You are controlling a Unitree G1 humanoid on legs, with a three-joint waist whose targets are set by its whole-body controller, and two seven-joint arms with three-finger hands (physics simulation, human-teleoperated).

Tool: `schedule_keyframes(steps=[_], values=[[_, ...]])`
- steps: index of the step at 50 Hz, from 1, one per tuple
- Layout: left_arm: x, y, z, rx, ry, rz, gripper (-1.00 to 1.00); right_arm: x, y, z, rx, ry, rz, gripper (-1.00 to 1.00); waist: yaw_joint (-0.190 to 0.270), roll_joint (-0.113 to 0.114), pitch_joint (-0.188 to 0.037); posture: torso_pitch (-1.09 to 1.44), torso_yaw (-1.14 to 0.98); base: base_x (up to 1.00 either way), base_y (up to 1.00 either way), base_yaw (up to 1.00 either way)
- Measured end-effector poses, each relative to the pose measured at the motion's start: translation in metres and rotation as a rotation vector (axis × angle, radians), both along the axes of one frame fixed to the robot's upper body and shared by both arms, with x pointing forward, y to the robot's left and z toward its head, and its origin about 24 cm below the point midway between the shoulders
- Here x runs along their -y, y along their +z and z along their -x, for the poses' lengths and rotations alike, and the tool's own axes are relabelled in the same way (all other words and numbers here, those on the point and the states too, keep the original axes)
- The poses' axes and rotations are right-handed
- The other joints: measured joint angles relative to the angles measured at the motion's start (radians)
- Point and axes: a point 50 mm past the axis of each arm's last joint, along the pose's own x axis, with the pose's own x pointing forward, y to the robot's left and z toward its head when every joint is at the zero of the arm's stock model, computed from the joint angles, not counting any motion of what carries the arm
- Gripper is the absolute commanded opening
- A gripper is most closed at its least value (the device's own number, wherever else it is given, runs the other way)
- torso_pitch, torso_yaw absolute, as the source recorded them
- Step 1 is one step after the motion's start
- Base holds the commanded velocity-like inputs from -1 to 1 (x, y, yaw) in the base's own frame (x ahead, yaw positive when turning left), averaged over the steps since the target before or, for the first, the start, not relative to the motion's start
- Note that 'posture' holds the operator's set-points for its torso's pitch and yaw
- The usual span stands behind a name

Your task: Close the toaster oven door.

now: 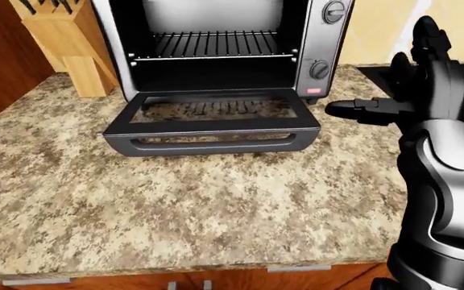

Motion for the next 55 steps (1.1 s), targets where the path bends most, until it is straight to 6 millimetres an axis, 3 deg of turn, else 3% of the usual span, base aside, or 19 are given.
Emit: schedule_keyframes(steps=[2, 5, 10, 13, 14, 17, 29, 44, 55], values=[[-0.003, 0.002, 0.002, 0.003, 0.021, -0.002, 1.00, -0.003, 0.003, -0.002, -0.002, 0.009, 0.011, 1.00, -0.020, -0.040, 0.005, 0.00, 0.00, 0.00, 0.10, 0.00], [0.004, 0.010, 0.002, 0.038, -0.003, -0.025, 1.00, 0.004, 0.008, 0.002, 0.019, -0.028, 0.000, 1.00, -0.046, -0.088, 0.030, 0.00, 0.00, 0.00, 0.00, 0.00], [0.010, -0.002, -0.005, -0.017, -0.061, -0.006, 1.00, 0.016, 0.003, 0.002, -0.009, -0.099, -0.015, 1.00, -0.075, -0.053, 0.022, 0.00, 0.00, 0.00, 0.00, 0.00], [0.010, 0.001, -0.005, -0.012, -0.061, -0.011, 1.00, 0.017, 0.005, 0.001, -0.014, -0.117, -0.018, 1.00, -0.083, -0.007, 0.002, 0.00, 0.00, 0.00, 0.00, 0.00], [0.009, 0.002, -0.004, -0.001, -0.056, -0.013, 1.00, 0.017, 0.005, 0.001, -0.012, -0.119, -0.018, 1.00, -0.082, -0.005, 0.005, 0.00, 0.00, 0.00, 0.00, 0.00], [0.007, 0.006, -0.001, 0.018, -0.038, -0.020, 1.00, 0.016, 0.005, -0.001, -0.026, -0.115, -0.030, 1.00, -0.073, -0.004, 0.013, 0.00, 0.00, 0.00, 0.00, 0.00], [0.004, 0.004, -0.002, 0.006, -0.025, -0.023, 1.00, 0.016, 0.000, -0.012, -0.073, -0.089, 0.017, 1.00, -0.067, -0.021, 0.008, 0.00, 0.00, 0.00, 0.00, 0.00], [0.004, 0.008, 0.000, 0.006, -0.030, -0.005, 1.00, 0.019, 0.011, -0.050, -0.107, -0.100, 0.082, 1.00, -0.068, -0.011, 0.002, 0.00, 0.00, 0.00, 0.00, 0.00], [0.005, 0.010, -0.001, 0.001, -0.038, 0.002, 1.00, 0.034, -0.004, -0.073, -0.158, -0.181, 0.111, 1.00, -0.071, -0.003, 0.003, 0.00, 0.00, 0.00, 0.00, 0.00]])
